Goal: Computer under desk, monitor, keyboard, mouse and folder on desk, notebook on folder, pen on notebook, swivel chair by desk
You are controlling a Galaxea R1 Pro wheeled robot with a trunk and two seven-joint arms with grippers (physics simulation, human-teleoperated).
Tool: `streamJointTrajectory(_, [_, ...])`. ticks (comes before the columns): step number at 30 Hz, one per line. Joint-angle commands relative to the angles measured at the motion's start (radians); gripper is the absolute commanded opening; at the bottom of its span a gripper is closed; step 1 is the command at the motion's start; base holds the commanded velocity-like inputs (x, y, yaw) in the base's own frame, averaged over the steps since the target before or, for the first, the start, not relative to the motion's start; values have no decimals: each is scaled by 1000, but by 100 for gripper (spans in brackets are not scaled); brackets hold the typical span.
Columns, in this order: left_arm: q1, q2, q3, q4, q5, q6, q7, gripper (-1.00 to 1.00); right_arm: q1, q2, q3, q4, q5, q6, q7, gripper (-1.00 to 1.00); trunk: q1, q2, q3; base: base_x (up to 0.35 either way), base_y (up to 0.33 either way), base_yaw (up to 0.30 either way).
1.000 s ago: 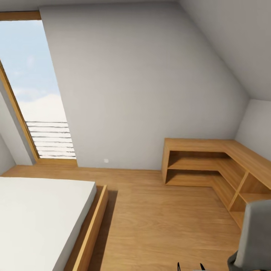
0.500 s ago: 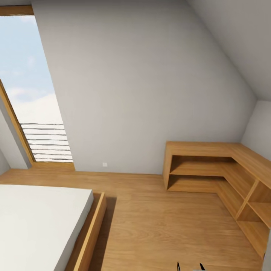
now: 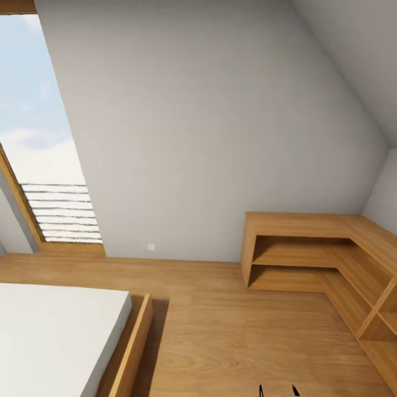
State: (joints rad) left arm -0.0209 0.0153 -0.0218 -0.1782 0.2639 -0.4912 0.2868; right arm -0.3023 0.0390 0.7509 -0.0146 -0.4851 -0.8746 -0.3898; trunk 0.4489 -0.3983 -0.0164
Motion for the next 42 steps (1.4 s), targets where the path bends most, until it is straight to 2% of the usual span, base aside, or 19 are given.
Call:
streamJointTrajectory(1, [-1,0,-3,0,5,-3,2,100,-1,0,9,0,-4,-1,-6,100,1,-2,-2,326,0,0])
streamJointTrajectory(8, [-1,0,-3,0,5,-3,2,100,-1,-2,10,1,-1,-1,-6,100,1,-2,-2,326,0,-46])
streamJointTrajectory(21, [-1,0,-3,0,5,-3,2,100,-1,-1,11,1,0,-1,-6,100,1,-2,-2,326,0,-229])
streamJointTrajectory(34, [-1,0,-3,0,5,-3,2,100,-1,-1,12,1,2,0,-6,100,1,-2,-2,327,0,-33])
streamJointTrajectory(42, [-1,0,-3,0,5,-3,2,100,-1,-1,12,1,2,1,-5,100,1,-2,-2,327,0,-209])
